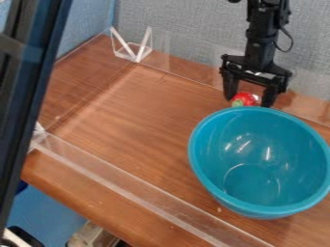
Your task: Put the strawberry in the blue bowl
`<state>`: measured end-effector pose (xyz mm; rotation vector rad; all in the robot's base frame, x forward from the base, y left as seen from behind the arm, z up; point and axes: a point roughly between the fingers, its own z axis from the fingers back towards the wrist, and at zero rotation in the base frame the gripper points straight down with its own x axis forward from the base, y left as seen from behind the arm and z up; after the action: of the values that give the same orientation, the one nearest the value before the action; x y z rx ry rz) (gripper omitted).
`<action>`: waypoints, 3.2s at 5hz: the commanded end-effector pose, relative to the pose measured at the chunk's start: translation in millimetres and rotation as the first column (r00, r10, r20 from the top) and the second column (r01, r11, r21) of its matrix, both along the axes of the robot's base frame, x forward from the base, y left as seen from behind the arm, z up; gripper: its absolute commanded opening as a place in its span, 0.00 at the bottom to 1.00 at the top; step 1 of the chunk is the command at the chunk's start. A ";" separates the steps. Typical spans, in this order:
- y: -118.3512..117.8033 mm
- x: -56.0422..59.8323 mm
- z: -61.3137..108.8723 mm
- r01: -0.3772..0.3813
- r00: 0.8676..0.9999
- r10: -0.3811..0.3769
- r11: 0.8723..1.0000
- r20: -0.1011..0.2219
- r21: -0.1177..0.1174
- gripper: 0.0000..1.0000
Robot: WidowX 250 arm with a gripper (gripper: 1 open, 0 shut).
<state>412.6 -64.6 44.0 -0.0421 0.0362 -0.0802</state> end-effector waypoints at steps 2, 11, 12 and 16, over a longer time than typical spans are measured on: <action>-6.2 5.0 19.1 0.010 0.997 -0.010 1.000 0.071 0.001 0.00; -47.5 -114.4 103.2 0.106 0.974 -0.104 0.994 0.201 0.000 0.00; -49.5 -122.2 86.8 0.110 0.978 -0.109 0.994 0.177 0.002 0.00; -54.1 -121.8 30.7 0.133 0.984 -0.134 0.991 0.118 0.016 0.00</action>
<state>288.2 -115.6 64.4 -0.0178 -0.0445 -0.2099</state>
